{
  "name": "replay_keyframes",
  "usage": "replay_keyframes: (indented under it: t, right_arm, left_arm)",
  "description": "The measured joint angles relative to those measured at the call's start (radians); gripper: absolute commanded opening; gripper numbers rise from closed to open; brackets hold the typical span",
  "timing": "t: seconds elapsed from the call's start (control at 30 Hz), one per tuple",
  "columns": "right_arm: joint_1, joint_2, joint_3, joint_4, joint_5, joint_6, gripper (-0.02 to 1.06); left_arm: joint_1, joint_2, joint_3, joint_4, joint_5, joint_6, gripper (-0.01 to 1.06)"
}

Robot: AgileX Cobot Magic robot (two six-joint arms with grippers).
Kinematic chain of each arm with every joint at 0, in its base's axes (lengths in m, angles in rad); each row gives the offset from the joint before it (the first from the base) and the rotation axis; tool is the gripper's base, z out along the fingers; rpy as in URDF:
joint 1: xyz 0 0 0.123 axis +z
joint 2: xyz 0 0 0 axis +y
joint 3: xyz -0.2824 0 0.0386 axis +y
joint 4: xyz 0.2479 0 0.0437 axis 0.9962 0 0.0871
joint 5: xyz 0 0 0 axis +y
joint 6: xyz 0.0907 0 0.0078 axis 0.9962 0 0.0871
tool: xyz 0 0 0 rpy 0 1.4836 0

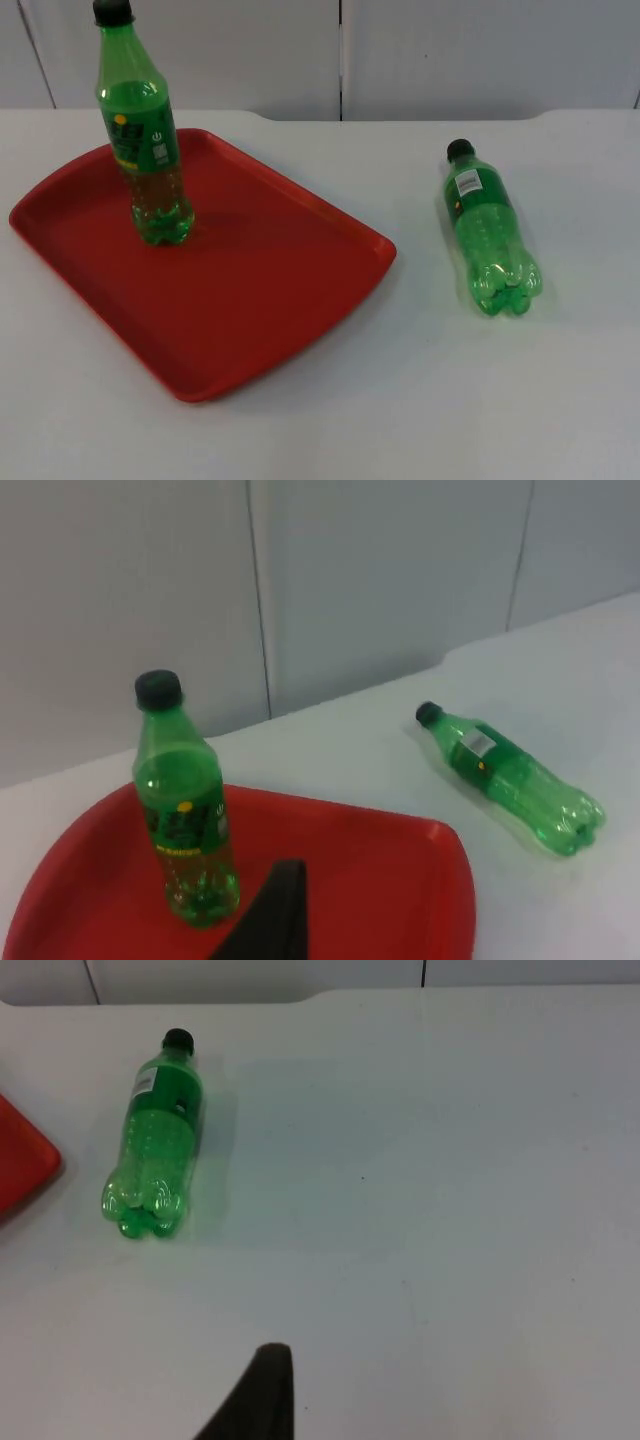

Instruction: Place the bottle upright on the tray.

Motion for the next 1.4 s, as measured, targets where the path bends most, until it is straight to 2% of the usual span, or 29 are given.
replay_keyframes:
  t: [0.37,0.53,0.73,0.97,1.13,1.4]
  right_arm:
    - [0.000,0.000,0.000,0.000,0.000,0.000,1.05]
    - [0.000,0.000,0.000,0.000,0.000,0.000,1.05]
    - [0.000,0.000,0.000,0.000,0.000,0.000,1.05]
    - [0.000,0.000,0.000,0.000,0.000,0.000,1.05]
    - [0.000,0.000,0.000,0.000,0.000,0.000,1.05]
    - [0.000,0.000,0.000,0.000,0.000,0.000,1.05]
  left_arm:
    - [0.000,-0.155,0.000,-0.068,0.156,0.058,1.05]
    - [0.000,-0.227,0.000,-0.083,0.299,0.086,1.05]
    - [0.000,-0.286,-0.002,-0.086,0.383,0.088,1.05]
    - [0.000,-0.327,0.003,-0.051,0.451,0.063,1.05]
    - [0.000,-0.336,0.055,-0.023,0.493,0.013,1.05]
    - [0.000,-0.336,0.057,-0.023,0.496,0.023,1.05]
